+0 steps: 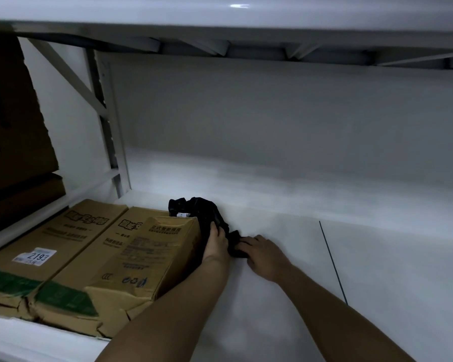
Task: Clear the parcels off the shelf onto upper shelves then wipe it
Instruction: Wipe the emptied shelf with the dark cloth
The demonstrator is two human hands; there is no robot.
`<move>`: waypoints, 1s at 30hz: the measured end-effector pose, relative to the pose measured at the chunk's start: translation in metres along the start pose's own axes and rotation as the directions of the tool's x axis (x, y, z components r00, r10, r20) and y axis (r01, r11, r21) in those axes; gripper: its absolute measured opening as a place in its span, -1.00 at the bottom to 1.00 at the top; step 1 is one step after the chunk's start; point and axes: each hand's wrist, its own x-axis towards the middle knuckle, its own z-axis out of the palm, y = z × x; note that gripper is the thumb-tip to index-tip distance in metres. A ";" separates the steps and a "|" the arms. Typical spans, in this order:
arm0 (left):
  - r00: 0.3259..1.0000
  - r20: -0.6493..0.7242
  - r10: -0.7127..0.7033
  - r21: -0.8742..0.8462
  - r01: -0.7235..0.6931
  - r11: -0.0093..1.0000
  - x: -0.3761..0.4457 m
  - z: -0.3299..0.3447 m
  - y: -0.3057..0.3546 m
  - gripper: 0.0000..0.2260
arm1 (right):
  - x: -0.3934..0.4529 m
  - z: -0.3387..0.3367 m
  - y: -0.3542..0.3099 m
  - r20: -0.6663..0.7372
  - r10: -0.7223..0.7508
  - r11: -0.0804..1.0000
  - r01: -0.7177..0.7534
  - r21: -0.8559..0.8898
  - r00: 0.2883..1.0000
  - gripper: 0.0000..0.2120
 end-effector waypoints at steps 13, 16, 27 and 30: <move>0.998 -0.058 -0.022 0.033 0.024 0.999 0.001 0.002 0.002 -0.45 | -0.006 0.009 -0.020 -0.046 0.026 0.980 -0.035 -0.195 0.999 -0.61; 0.999 -0.039 0.002 0.061 0.001 0.998 -0.005 0.000 0.001 -0.44 | -0.024 0.001 -0.002 0.007 -0.112 0.962 0.110 -0.250 0.994 -0.61; 0.984 -0.177 -0.010 -0.014 0.007 1.000 -0.025 -0.005 0.010 -0.45 | -0.004 0.011 -0.039 -0.152 0.183 0.970 -0.204 -0.134 0.971 -0.63; 0.988 -0.146 -0.041 0.002 0.041 0.999 -0.027 0.000 0.011 -0.44 | -0.015 0.019 -0.030 -0.162 -0.084 0.988 0.061 -0.145 0.983 -0.68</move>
